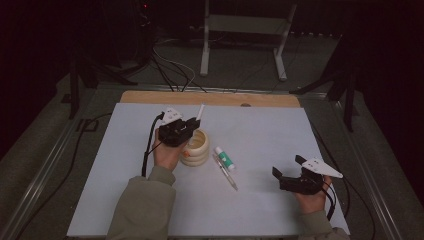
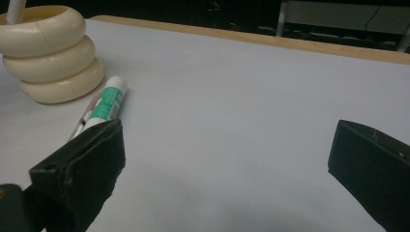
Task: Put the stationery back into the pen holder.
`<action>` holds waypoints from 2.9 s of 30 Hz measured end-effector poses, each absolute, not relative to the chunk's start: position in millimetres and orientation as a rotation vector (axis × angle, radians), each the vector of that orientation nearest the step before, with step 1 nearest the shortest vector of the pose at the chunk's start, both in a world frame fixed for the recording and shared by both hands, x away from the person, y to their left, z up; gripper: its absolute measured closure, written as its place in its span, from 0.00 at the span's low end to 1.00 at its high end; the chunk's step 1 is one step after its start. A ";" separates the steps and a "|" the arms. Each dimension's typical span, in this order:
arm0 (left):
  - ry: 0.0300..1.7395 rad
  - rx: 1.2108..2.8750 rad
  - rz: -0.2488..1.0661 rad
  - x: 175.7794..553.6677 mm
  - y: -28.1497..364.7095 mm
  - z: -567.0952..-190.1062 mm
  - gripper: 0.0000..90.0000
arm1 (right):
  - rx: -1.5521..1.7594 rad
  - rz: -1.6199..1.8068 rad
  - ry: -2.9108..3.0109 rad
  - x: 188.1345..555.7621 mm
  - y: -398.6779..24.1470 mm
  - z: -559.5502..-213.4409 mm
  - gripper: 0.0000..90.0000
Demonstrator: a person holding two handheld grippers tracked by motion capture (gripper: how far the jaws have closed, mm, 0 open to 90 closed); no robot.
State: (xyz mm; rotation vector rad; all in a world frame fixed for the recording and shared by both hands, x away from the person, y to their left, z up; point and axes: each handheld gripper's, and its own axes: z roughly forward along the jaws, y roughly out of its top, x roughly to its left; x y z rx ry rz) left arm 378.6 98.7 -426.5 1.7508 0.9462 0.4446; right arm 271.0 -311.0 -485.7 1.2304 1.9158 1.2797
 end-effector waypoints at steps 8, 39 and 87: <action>0.951 1.781 0.433 378.8 101.1 -430.3 0.88 | 1.231 1.280 1.916 271.1 -310.9 -485.8 0.00; 0.973 1.822 0.405 376.2 102.1 -445.4 0.88 | 1.231 1.277 1.916 271.0 -311.0 -485.7 0.00; 1.093 1.763 0.544 320.1 198.2 -433.1 0.01 | 1.240 1.253 1.924 271.8 -309.9 -488.1 0.00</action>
